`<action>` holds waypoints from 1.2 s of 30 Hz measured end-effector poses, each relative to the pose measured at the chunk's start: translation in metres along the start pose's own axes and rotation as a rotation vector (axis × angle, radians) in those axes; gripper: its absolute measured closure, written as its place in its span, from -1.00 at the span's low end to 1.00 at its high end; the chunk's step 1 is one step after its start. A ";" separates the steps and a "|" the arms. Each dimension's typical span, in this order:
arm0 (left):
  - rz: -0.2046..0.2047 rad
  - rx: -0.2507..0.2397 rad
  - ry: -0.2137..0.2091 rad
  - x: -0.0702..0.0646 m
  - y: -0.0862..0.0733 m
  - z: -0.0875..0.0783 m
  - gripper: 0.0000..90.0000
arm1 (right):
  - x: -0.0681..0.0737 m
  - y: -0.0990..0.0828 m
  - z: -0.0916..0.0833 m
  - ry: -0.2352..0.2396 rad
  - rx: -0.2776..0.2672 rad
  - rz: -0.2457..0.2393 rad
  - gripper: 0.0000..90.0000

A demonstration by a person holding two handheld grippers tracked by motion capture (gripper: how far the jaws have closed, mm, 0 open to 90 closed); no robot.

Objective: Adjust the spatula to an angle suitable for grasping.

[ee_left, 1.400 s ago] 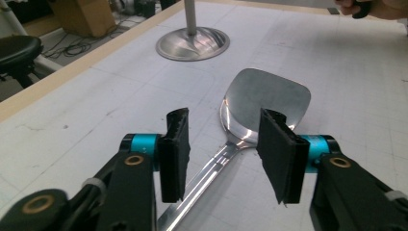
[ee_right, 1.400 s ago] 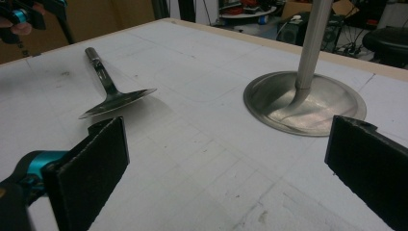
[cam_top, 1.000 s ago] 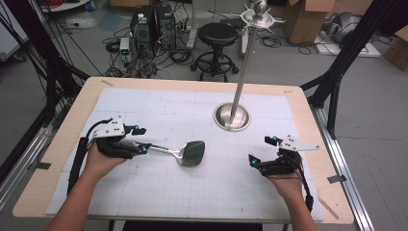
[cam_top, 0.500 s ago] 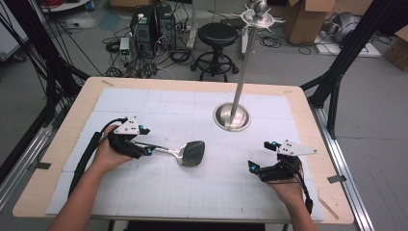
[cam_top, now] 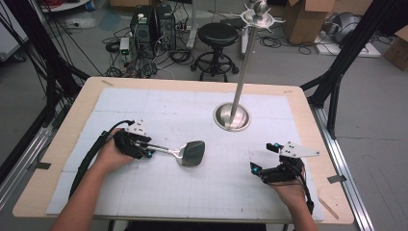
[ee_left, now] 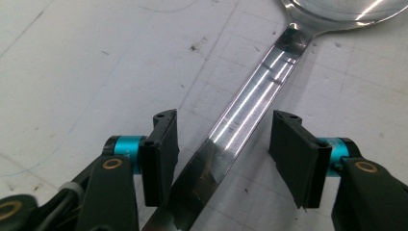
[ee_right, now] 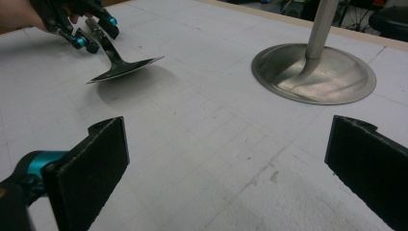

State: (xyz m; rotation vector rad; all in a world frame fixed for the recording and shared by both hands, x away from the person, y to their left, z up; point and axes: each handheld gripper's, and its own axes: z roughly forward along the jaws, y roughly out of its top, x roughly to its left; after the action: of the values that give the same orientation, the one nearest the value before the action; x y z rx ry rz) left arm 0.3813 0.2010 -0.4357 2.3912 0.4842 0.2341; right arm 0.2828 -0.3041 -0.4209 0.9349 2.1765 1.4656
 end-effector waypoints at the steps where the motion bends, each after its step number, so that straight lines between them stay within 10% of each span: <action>1: -0.012 -0.013 -0.004 0.000 0.000 0.001 -0.01 | 0.000 0.000 0.000 0.000 0.000 0.000 -0.99; 21: 0.113 0.062 -0.157 -0.022 0.019 0.007 0.62 | -0.001 0.000 0.000 0.004 -0.005 -0.001 -0.99; 36: 0.170 0.055 -0.154 -0.040 0.043 0.026 0.64 | -0.006 0.003 -0.007 -0.013 -0.055 0.015 -0.99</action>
State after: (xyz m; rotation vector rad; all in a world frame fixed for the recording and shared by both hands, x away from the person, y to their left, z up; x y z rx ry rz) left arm 0.3644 0.1392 -0.4288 2.4830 0.2192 0.1113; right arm 0.2838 -0.3128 -0.4158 0.9419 2.1135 1.5135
